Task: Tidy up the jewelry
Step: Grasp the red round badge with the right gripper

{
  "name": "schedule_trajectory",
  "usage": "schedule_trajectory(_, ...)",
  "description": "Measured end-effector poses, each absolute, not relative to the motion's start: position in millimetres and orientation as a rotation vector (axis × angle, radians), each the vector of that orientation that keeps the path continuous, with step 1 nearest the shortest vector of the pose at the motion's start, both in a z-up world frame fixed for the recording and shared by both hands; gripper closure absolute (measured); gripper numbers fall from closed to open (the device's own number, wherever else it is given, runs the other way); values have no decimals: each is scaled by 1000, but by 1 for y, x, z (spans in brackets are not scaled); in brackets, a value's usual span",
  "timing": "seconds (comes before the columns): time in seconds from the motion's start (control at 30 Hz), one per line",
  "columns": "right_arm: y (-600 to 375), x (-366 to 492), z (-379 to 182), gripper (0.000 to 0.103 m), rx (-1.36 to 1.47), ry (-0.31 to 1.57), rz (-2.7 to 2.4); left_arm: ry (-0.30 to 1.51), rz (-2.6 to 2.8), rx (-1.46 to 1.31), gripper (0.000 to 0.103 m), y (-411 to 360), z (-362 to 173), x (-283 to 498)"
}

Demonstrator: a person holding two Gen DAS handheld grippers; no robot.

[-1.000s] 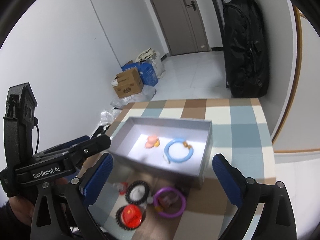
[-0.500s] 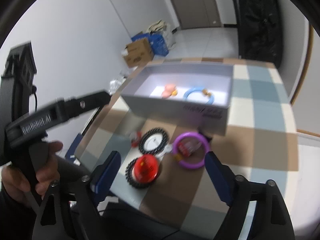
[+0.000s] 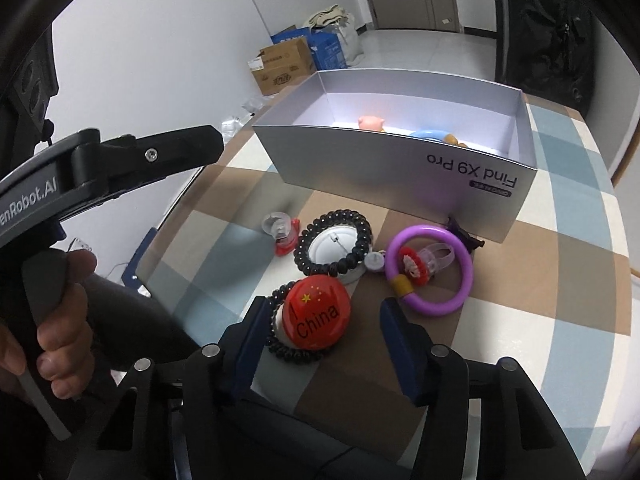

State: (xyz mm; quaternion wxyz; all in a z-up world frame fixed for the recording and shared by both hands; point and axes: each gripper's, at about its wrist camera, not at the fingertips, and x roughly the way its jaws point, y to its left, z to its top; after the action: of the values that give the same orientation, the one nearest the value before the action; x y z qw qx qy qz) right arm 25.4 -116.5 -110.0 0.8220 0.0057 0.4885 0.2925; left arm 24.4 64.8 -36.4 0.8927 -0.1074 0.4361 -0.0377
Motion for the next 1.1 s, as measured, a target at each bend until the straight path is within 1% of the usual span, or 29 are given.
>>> schedule_trajectory(0.07,-114,26,-112,55,5,1046,622,908,-81,-220,19,64,-37,24)
schedule_trajectory(0.1,-113,27,-113,58,-1,1050,621,908,-81,-218,19,64,-37,24)
schedule_trajectory(0.13,-111,27,-114,63,-10,1056,615,908,-82,-218,19,64,-37,24)
schedule_trajectory(0.17,-110,28,-116,70,-14,1061,609,908,-83,-219,19,64,-37,24)
schedule_trajectory(0.27,-111,29,-117,82,5,1067,613,908,-84,-222,19,64,-37,24)
schedule_trajectory(0.37,-113,26,-113,92,5,1045,610,912,-82,-223,19,64,-38,24)
schedule_trajectory(0.43,-115,25,-111,97,25,1045,615,916,-82,-226,19,65,-39,25)
schedule_trajectory(1.1,-157,30,-76,98,166,924,573,974,-170,-196,19,51,-46,23)
